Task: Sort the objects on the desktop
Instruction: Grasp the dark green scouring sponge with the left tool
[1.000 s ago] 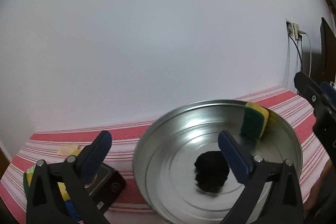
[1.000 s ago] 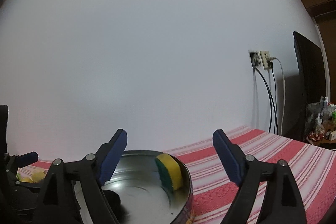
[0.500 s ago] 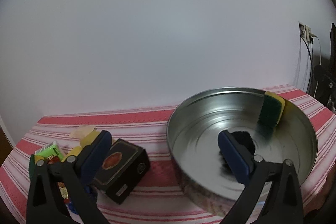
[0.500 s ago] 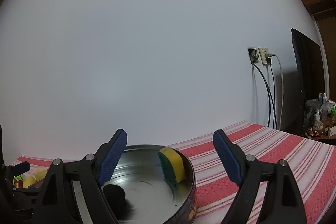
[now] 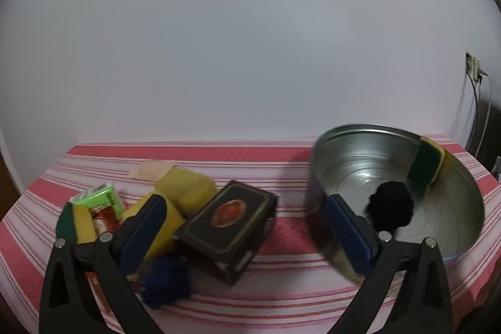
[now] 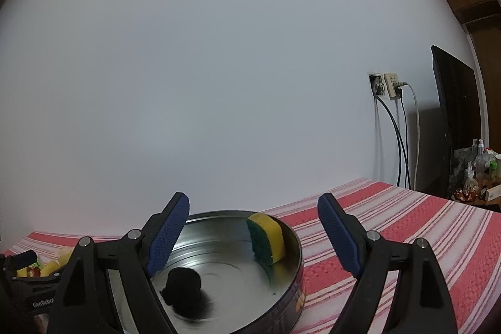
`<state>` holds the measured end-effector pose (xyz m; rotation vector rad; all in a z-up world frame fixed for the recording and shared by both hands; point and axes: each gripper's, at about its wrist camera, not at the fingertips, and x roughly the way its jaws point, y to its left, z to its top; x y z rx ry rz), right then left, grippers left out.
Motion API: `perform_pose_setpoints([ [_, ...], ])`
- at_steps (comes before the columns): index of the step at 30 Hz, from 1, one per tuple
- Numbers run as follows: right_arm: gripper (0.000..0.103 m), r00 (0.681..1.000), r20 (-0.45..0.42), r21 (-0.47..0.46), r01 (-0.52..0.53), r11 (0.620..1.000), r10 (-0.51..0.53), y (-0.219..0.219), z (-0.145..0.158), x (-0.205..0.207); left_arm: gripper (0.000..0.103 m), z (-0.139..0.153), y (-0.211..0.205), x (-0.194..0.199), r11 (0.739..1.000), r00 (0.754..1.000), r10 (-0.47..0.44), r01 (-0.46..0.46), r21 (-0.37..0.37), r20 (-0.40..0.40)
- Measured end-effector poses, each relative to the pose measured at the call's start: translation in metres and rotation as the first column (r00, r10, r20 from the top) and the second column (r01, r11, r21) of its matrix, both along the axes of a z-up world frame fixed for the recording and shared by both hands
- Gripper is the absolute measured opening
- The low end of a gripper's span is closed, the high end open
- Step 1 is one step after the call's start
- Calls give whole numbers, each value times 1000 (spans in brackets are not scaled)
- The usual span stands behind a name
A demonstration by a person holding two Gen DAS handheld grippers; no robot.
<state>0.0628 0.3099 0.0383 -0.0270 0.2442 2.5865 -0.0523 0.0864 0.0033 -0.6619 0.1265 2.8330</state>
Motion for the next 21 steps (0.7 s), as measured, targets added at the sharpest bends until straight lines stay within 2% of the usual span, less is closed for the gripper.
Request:
perform_pose_setpoints([
  [5,86,998,10,-31,-58,998,58,-18,-1,1,102,2,-22,1,1000,1000,28,-28,8,5],
  [10,86,991,37,-3,-130,992,130,-47,0,-2,102,-2,-37,-6,998,998,55,-56,24,21],
  [21,86,949,81,-18,-306,952,306,-118,-5,-13,102,-4,-73,-22,993,992,113,-115,32,46],
])
